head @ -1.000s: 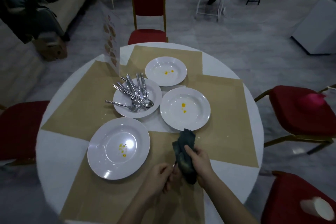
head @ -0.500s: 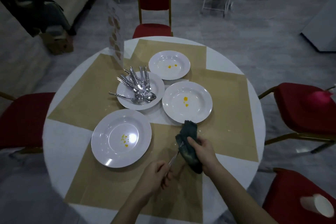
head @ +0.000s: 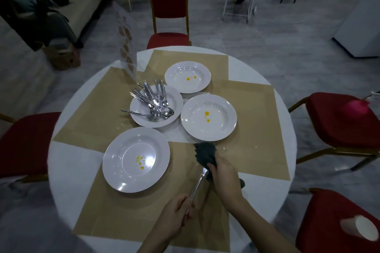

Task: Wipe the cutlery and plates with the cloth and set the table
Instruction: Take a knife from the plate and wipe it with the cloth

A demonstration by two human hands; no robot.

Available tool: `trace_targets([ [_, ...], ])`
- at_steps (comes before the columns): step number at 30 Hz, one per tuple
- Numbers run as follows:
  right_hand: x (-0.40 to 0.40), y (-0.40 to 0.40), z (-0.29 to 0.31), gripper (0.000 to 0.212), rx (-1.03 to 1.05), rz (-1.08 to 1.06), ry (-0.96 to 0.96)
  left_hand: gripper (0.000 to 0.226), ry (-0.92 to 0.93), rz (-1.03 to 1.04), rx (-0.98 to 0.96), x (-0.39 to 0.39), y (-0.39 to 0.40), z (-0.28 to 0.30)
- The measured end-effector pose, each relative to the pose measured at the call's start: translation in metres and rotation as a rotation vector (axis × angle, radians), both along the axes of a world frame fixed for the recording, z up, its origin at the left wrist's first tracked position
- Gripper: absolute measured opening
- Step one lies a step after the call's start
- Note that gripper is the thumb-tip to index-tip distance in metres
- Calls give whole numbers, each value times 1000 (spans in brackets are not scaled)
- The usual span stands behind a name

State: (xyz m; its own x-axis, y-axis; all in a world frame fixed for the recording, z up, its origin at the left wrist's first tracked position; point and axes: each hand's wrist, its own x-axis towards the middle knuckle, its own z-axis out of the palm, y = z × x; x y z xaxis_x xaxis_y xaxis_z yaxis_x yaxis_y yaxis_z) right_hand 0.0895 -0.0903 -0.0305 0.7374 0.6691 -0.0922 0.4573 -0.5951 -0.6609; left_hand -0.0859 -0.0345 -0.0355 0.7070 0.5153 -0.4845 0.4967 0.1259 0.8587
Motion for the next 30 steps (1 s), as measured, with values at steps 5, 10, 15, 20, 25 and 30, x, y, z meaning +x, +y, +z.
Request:
trace_targets([
  [5,-11,6,-1,23,189,-277,475,28,-31,8,65,-2,-5,-1],
  [10,-3,9,2,24,317,-426,967,27,-34,13,62,-6,-4,0],
  [15,-10,15,-2,26,243,-344,766,28,-59,37,54,-2,-5,7],
  [20,13,11,2,19,260,-440,731,28,-63,10,41,-3,-9,11],
  [25,-3,4,2,22,154,-228,611,27,-75,30,-13,5,-13,15],
  [30,12,-1,8,17,46,-143,229,27,-70,37,-46,2,-11,16],
])
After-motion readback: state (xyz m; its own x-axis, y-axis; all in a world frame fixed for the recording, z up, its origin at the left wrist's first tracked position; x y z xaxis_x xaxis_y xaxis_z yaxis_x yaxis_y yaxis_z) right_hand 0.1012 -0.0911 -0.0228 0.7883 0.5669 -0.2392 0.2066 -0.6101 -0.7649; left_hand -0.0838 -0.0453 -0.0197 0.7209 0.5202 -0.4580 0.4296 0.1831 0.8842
